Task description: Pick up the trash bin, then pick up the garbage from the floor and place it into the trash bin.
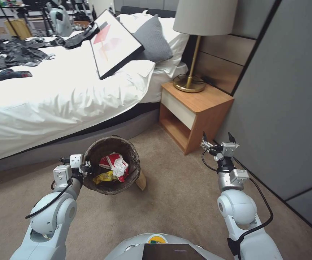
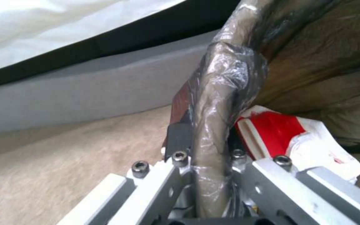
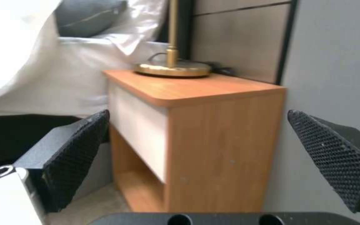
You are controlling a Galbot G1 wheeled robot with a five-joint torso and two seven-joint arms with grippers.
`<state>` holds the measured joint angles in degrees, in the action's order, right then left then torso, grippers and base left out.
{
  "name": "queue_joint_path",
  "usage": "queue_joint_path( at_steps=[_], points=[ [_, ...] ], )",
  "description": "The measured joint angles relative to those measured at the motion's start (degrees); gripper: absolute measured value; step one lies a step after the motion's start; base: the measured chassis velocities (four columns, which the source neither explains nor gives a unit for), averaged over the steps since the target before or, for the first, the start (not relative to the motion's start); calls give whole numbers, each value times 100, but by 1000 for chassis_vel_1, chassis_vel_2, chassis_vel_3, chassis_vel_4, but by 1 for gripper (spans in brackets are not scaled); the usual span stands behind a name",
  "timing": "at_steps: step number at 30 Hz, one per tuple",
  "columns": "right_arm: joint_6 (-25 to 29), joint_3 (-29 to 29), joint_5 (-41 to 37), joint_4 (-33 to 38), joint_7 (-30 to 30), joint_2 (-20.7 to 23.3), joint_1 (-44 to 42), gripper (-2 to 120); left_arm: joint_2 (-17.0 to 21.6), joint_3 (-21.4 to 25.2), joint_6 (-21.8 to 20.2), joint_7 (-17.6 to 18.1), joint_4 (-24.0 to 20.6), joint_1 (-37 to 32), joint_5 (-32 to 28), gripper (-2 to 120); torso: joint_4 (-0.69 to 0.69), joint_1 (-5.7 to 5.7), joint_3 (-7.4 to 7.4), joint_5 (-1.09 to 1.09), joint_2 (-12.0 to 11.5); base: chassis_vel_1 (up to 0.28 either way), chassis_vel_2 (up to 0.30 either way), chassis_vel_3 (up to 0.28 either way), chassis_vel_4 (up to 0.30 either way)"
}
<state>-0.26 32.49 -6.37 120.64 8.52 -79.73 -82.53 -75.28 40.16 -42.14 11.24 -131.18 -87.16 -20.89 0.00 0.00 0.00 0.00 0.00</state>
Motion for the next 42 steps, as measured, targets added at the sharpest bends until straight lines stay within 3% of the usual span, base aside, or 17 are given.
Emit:
queue_joint_path(
  at_steps=[35,42],
  points=[
    [2,-42,-10,-83,8,37,9,100,16,-17,0,-12,6,-27,-8,0,3,0,0,0,0,85,83,79,79],
    [4,-37,-11,-36,9,81,-80,100,7,24,0,-23,27,-36,-10,0,-2,0,0,0,0,0,0,0,0]
  ],
)
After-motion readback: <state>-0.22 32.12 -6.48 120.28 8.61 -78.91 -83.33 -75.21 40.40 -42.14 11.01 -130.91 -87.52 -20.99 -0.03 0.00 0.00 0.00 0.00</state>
